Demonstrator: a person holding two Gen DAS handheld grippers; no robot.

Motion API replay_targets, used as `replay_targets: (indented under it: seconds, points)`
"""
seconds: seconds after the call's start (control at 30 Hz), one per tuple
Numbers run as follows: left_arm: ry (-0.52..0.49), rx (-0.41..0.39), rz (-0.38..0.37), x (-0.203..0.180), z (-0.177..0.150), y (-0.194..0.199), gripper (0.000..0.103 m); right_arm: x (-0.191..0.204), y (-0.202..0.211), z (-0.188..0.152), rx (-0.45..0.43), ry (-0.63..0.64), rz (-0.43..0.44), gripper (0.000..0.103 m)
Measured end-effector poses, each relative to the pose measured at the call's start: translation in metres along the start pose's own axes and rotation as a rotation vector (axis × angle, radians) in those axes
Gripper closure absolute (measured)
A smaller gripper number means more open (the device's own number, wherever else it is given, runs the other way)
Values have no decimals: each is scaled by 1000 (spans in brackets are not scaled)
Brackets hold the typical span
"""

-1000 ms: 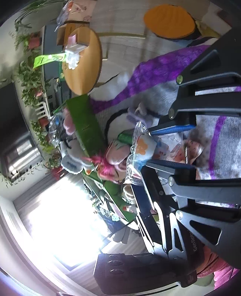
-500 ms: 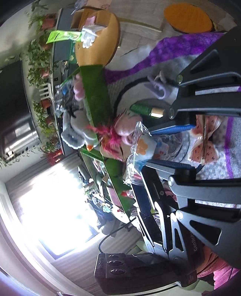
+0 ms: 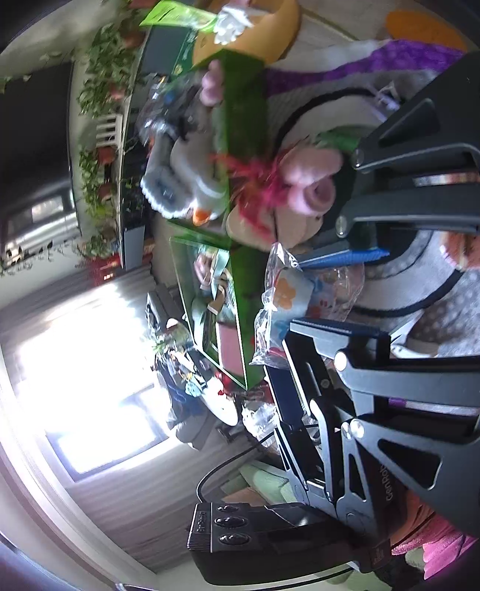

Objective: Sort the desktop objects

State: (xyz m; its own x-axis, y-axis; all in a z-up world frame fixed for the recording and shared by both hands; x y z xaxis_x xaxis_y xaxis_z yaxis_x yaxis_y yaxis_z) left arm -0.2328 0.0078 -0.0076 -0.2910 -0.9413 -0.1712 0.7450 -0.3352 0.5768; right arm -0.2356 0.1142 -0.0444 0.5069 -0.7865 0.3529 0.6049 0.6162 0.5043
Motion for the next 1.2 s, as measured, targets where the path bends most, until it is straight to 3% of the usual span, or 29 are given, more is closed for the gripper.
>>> replay_targets:
  seconds: [0.5, 1.2]
  points:
    - [36, -39, 41, 49, 26, 8, 56, 41, -30, 35, 8, 77, 42, 75]
    - [44, -42, 57, 82, 59, -18, 57, 41, -70, 75, 8, 90, 47, 75]
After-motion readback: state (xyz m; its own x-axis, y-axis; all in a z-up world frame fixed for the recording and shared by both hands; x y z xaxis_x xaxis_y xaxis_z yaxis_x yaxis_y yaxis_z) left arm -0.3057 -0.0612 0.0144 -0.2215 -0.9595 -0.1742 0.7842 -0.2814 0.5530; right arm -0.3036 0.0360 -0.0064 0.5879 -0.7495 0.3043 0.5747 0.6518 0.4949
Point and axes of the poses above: each gripper's, at about its wrist camera, not at the fingertips, and y roughly against the way its jaws point, x to its left, z to its top, the point moved 9 cm from there along -y, roughly the way its jaws point, and after that the axes turned 1 degree about -x, right-handed, at the moved point
